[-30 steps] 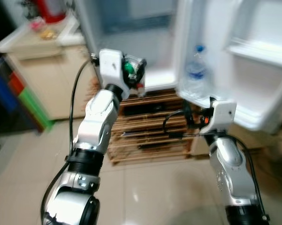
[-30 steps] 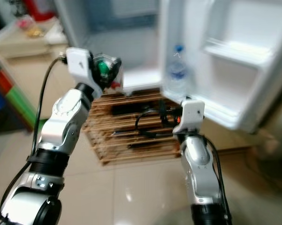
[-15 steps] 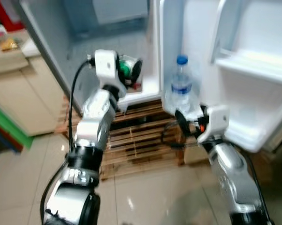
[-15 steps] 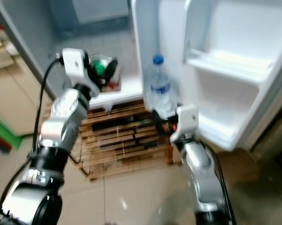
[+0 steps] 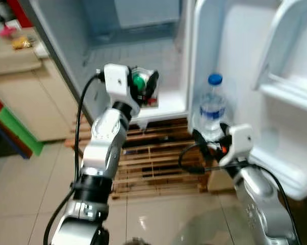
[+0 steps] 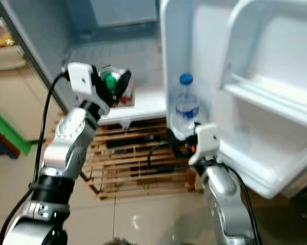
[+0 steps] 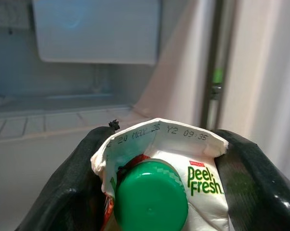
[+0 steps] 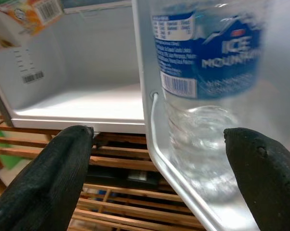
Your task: Restocking fridge
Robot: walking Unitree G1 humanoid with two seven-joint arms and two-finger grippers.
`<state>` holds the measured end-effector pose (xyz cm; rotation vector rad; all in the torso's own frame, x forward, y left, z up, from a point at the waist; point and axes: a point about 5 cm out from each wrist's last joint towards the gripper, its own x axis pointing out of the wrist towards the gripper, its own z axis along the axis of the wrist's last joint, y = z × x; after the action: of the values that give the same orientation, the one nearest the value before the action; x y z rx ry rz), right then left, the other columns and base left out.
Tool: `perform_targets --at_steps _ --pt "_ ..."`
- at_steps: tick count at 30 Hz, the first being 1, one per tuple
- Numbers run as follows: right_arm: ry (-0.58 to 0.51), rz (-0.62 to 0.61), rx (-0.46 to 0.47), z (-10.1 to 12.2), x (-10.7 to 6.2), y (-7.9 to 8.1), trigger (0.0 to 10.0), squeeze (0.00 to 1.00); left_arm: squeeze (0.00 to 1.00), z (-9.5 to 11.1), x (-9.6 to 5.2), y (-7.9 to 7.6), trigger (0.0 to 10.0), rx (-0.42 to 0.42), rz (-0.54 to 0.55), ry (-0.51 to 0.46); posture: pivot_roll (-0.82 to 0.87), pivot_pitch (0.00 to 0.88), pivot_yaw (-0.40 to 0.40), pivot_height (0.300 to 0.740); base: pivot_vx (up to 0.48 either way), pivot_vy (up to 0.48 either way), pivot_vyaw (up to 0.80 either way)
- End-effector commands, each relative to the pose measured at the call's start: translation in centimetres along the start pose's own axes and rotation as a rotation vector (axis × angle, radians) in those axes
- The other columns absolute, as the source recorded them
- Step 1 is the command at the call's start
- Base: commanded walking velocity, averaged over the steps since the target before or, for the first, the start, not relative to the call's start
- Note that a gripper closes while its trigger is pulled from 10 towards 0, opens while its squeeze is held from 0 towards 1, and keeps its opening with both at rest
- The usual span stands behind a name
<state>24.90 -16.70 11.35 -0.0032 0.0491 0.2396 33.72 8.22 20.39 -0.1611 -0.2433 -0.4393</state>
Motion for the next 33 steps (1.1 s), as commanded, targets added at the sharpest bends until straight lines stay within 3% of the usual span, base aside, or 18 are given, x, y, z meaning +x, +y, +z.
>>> perform_targets --at_steps 1,4,8,15,22,33 --pt "-0.019 -0.032 -0.016 0.6 -0.9 -0.3 10.0 0.00 0.00 0.3 -0.3 0.3 10.0 0.015 0.008 -0.006 -0.17 0.000 0.108 0.740 0.000 0.000 0.00" --pt "0.001 -0.036 -0.062 0.0 -3.5 -0.5 10.0 0.00 0.00 0.1 -0.6 0.6 10.0 0.018 0.023 0.004 -0.17 0.000 0.103 0.740 0.000 0.000 0.00" --pt "0.018 -0.038 -0.048 -0.5 -4.9 -0.4 10.0 0.00 0.00 -0.2 -0.9 1.0 10.0 -0.001 0.052 0.014 -0.18 0.000 0.106 0.740 0.000 0.000 0.00" --pt "-0.050 -0.050 -0.043 0.9 -2.2 -0.3 10.0 0.00 0.00 -0.3 -0.5 1.3 10.0 -0.037 0.075 0.026 -0.19 0.000 0.122 0.740 0.000 0.343 0.00" --pt "-0.058 -0.051 -0.054 1.2 -1.7 -0.6 10.0 0.00 0.00 -0.2 -0.4 1.3 10.0 -0.030 0.084 0.024 -0.18 0.000 0.118 0.740 0.000 0.480 0.23" --pt "-0.044 -0.026 -0.055 1.0 -0.9 -0.2 10.0 0.00 0.00 -0.1 -0.3 1.1 10.0 -0.006 0.087 0.017 -0.18 0.000 0.116 0.740 0.000 0.000 0.67"
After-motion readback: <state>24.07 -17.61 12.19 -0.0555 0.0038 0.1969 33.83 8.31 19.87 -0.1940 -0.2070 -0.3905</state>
